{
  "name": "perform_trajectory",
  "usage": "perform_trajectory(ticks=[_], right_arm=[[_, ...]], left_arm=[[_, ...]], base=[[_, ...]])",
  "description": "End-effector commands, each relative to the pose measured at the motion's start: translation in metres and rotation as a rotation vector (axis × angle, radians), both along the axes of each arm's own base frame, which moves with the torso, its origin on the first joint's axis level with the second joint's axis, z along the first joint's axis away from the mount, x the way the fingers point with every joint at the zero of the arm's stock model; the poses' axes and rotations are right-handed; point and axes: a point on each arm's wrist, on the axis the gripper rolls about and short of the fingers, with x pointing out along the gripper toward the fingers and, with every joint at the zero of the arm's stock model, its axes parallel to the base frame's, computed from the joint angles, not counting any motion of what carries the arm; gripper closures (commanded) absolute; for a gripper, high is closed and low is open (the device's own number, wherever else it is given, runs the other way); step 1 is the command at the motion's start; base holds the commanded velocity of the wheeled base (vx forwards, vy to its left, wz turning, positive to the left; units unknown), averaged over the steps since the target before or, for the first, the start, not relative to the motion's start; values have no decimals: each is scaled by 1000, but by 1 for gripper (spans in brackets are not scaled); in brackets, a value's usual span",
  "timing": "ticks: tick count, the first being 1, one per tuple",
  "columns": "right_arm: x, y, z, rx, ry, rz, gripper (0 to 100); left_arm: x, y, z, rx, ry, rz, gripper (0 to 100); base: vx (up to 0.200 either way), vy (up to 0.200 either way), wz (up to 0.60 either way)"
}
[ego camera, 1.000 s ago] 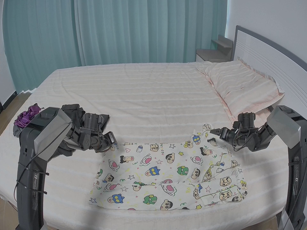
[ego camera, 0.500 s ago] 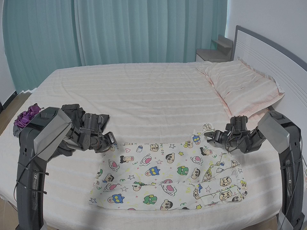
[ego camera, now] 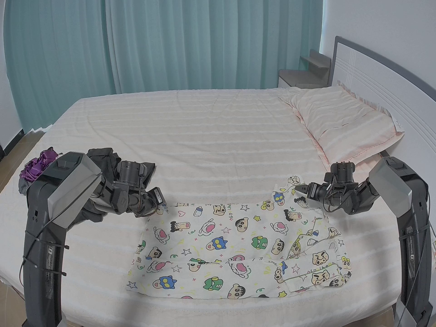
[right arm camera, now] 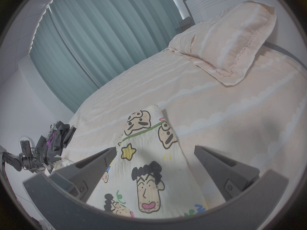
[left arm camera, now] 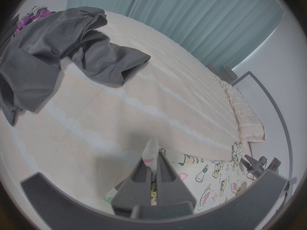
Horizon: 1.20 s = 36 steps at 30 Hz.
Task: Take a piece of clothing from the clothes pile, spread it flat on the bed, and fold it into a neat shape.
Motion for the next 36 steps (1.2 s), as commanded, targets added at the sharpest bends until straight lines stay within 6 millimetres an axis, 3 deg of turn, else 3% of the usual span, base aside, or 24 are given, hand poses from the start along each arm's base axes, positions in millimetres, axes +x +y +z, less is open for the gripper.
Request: perform_trajectory(ticks=[1,7,8,23,36], right_arm=[[3,5,-14,-18,10,17,0],[6,23,-25,-28,9,48,0],[6,23,-25,-28,9,50,100],[6,11,-19,-3,-38,27,100],[-2,9,12,53,-118,31,100]], left_arm=[[0,0,1,-2,-3,1,100],[1,1,0,-16,2,15,100],[1,1,0,-16,2,15,100],[1,1,2,-14,-3,15,100],[2,2,22,0,-53,45,100]], base=[[0,0,0],[0,0,0],[0,0,0],[0,0,0],[0,0,0]])
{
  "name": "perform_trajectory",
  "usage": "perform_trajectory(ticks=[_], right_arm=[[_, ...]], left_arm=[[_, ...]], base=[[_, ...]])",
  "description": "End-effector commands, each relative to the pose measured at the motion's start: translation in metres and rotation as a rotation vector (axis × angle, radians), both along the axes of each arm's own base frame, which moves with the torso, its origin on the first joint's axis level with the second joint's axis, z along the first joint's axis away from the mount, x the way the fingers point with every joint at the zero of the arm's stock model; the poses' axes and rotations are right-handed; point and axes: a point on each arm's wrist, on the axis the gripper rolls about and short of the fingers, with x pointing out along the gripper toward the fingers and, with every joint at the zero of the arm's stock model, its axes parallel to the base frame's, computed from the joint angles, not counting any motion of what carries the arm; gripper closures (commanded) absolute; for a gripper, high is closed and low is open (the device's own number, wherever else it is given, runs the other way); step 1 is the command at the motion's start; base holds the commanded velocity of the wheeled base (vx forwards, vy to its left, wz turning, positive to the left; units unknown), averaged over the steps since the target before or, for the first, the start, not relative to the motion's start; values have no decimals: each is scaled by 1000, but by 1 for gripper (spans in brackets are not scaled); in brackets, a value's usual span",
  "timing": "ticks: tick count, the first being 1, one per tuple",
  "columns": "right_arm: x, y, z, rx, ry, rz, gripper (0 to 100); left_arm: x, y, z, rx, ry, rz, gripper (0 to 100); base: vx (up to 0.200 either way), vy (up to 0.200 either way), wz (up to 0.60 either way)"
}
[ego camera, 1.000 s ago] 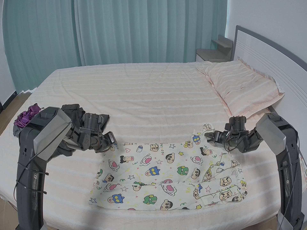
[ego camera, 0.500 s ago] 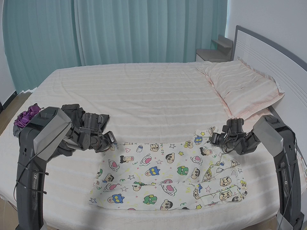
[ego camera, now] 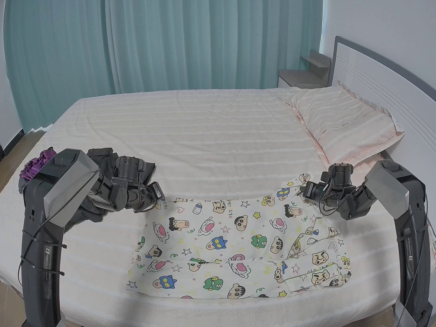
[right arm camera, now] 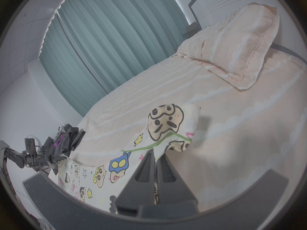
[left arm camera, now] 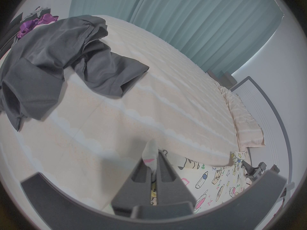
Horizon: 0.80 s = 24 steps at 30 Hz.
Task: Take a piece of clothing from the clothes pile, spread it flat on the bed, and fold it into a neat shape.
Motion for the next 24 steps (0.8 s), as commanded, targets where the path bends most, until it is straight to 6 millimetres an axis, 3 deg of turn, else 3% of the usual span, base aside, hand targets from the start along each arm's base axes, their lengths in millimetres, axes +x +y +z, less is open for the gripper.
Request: perform_trajectory(ticks=[1,24], right_arm=[[0,-1,14,5,-35,-3,100],[-2,-4,26,17,-73,-13,100]], left_arm=[[0,0,12,-6,-25,2,100],[4,0,18,-1,-93,20,100]], base=[[0,0,0],[0,0,0]])
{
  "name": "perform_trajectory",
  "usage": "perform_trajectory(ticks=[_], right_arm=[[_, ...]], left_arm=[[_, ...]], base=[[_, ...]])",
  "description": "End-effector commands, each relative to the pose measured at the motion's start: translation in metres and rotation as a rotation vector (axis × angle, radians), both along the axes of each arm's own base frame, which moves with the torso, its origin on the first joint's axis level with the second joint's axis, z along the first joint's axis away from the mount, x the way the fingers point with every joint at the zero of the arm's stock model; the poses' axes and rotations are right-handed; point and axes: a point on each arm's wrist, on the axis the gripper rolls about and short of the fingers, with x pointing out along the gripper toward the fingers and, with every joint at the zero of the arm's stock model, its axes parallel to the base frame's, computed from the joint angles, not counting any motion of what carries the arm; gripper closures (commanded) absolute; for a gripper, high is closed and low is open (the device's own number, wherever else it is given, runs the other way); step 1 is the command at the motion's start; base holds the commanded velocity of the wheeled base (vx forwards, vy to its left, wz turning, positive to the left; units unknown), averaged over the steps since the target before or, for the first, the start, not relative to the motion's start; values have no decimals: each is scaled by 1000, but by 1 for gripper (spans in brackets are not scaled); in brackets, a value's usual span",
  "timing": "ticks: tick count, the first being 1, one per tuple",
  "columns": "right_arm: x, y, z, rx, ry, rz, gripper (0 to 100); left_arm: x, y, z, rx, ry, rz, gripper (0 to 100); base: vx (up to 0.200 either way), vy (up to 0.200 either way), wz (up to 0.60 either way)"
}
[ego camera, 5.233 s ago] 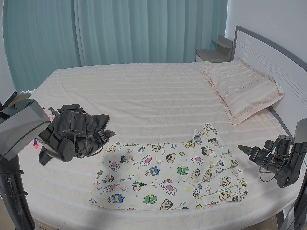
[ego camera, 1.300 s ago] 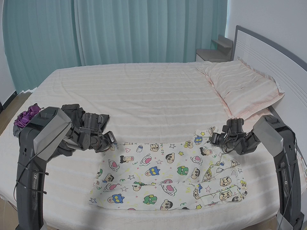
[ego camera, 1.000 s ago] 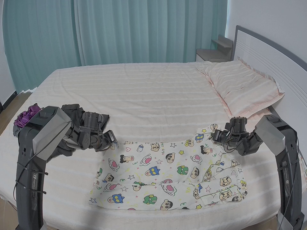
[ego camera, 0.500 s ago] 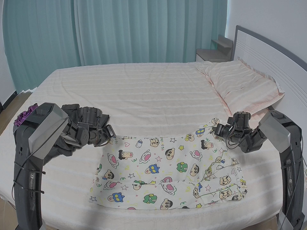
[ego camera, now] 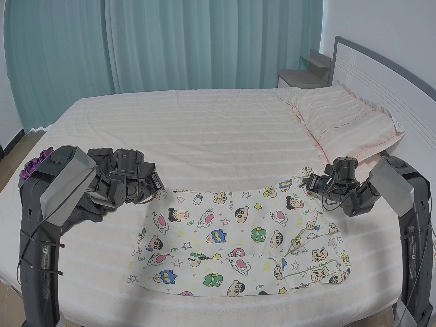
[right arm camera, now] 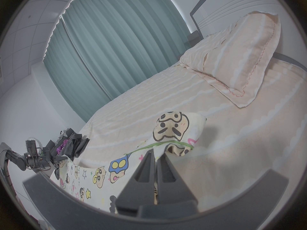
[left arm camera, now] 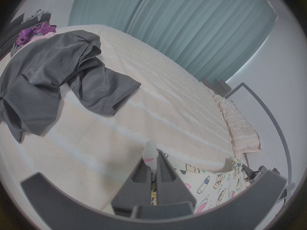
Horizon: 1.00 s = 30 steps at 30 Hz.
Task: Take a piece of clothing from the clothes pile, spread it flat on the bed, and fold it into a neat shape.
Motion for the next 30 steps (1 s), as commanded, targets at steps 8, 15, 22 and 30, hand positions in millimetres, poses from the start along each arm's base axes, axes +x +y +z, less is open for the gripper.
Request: perform_trajectory(ticks=[8,15,22,30], right_arm=[[-24,-8,19,2,27,20,100],[-47,-13,32,-6,32,54,100],[-74,-14,39,-10,35,89,100],[-107,-14,32,-40,49,130,100]], left_arm=[[-8,1,7,2,21,-1,100],[-23,3,17,4,35,-7,100],[-45,6,22,8,71,-17,100],[-69,9,15,41,134,-40,100]], base=[[0,0,0],[0,0,0],[0,0,0],[0,0,0]])
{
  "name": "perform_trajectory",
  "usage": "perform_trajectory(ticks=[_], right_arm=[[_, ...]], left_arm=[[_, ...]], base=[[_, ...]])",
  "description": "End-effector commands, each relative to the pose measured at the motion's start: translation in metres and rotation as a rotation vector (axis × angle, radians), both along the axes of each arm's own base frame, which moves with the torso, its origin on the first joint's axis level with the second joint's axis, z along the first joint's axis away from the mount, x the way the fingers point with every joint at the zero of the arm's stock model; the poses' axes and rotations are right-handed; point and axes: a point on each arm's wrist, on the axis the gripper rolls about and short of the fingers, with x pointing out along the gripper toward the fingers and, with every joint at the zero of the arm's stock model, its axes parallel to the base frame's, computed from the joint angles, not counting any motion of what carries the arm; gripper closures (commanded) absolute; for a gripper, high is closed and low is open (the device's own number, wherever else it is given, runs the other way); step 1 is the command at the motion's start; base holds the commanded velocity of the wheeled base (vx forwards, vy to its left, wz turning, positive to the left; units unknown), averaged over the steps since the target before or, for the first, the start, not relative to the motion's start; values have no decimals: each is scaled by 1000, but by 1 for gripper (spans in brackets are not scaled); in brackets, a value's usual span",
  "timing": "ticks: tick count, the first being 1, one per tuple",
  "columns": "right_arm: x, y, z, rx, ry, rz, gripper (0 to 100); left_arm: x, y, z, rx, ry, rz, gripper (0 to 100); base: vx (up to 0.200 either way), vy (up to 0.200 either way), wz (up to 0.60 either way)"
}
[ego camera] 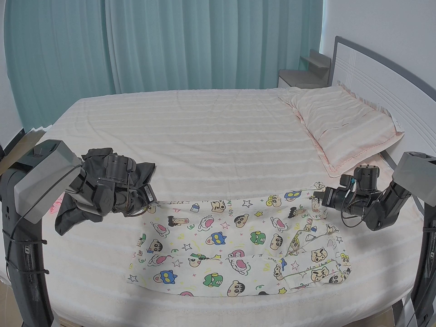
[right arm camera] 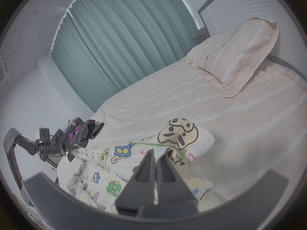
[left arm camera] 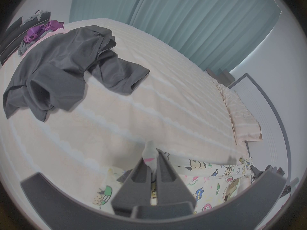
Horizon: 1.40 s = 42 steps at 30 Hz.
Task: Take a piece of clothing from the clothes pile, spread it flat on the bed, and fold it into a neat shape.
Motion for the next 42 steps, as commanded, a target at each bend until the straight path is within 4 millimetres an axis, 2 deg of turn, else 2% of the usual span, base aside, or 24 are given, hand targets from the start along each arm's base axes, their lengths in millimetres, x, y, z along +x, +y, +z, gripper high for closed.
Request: perform_trajectory(ticks=[1,11,16,20,26,27,32,34,42], right_arm=[[-20,0,3,-14,3,25,100],[-62,2,-26,-84,66,91,100],[-85,5,-50,-137,119,128,100],[-94,5,-61,-142,136,136,100],[-104,4,-64,-142,127,135,100],[-104,5,-64,-142,126,136,0],[-111,4,-60,-136,107,130,0],[-114,-1,-54,-132,58,108,0],[-126,-20,-38,-125,38,41,0]], left_arm=[[-17,2,2,18,22,-15,100],[-48,-6,-25,72,94,-84,100],[-61,-8,-36,105,131,-116,100],[-71,-11,-42,119,164,-140,100],[-82,-17,-47,127,197,-163,100],[-82,-17,-48,128,199,-164,0],[-87,-17,-48,131,209,-164,0],[-86,-11,-40,117,195,-138,0],[-100,5,-18,70,177,-73,0]], base=[[0,0,0],[0,0,0],[0,0,0],[0,0,0],[0,0,0],[0,0,0],[0,0,0],[0,0,0],[0,0,0]])
